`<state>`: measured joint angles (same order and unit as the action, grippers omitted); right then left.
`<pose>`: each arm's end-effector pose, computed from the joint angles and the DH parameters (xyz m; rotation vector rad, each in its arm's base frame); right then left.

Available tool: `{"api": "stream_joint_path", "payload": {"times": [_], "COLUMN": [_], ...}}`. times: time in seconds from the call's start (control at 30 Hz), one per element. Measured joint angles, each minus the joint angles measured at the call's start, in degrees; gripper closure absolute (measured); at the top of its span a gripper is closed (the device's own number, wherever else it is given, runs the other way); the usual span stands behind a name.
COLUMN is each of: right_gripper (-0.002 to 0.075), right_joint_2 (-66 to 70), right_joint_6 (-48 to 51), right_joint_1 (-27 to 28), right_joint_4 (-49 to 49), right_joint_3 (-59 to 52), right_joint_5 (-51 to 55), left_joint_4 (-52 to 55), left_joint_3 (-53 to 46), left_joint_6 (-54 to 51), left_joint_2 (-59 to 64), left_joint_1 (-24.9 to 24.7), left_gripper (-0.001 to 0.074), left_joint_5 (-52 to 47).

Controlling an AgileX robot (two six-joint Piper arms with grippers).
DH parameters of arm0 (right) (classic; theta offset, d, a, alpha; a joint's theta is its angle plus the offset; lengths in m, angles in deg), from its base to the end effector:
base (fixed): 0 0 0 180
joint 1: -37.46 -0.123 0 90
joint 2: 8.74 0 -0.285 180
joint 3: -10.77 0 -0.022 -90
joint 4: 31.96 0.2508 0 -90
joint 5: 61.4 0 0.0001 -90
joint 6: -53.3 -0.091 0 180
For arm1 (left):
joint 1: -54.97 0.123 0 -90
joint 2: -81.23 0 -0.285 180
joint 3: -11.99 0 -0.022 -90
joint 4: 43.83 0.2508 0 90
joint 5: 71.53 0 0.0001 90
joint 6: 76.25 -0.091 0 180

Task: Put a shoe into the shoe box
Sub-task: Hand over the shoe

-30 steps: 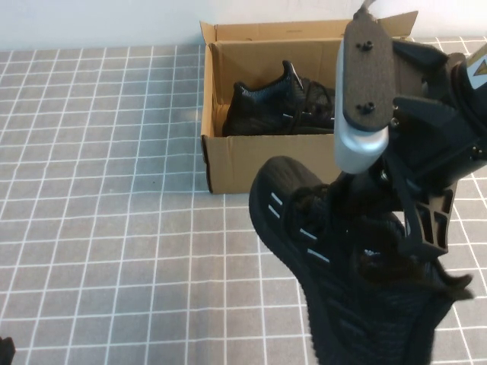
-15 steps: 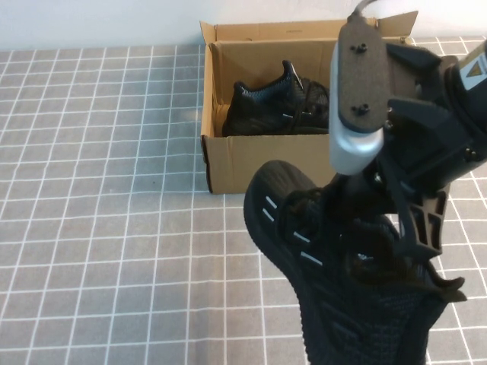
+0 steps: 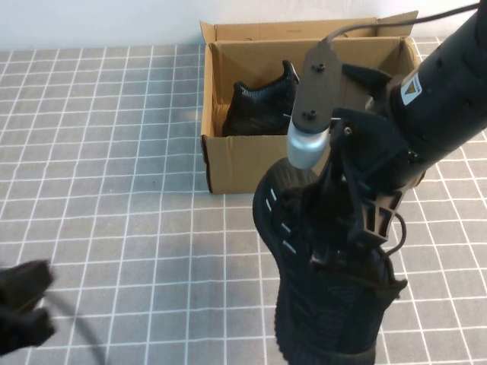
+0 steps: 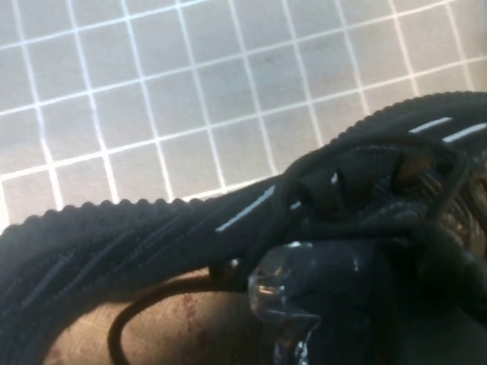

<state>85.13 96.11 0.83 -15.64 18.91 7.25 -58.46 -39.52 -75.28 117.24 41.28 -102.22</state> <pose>0.2319 0.2021 0.3693 -1.6552 2.0832 0.3537 0.0936 -0.0349 0.2818 0.0827 2.0702 -0.4275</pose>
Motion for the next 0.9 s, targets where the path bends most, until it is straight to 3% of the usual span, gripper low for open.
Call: {"api": "stream_joint_path", "payload": {"times": [0.4, 0.7, 0.9], "right_gripper": [0.071, 0.071, 0.071], "right_joint_2": [0.0, 0.0, 0.0], "right_joint_6": [0.0, 0.5, 9.16], "right_joint_1": [0.0, 0.0, 0.0], "right_joint_4": [-4.85, -6.28, -4.35], "right_joint_3": [0.0, 0.0, 0.0], "right_joint_5": [-2.36, -3.52, -2.81], "left_joint_4": [-25.79, -35.46, -39.13], "left_joint_3": [22.45, 35.94, 44.86], "left_joint_6": [-45.1, -67.4, -76.93], "left_joint_2": [31.81, 48.24, 55.59], "left_joint_1": [-2.15, -2.2, -2.2], "left_gripper": [0.0736, 0.0736, 0.0735], "left_joint_5": [-15.87, -30.45, -37.96]}}
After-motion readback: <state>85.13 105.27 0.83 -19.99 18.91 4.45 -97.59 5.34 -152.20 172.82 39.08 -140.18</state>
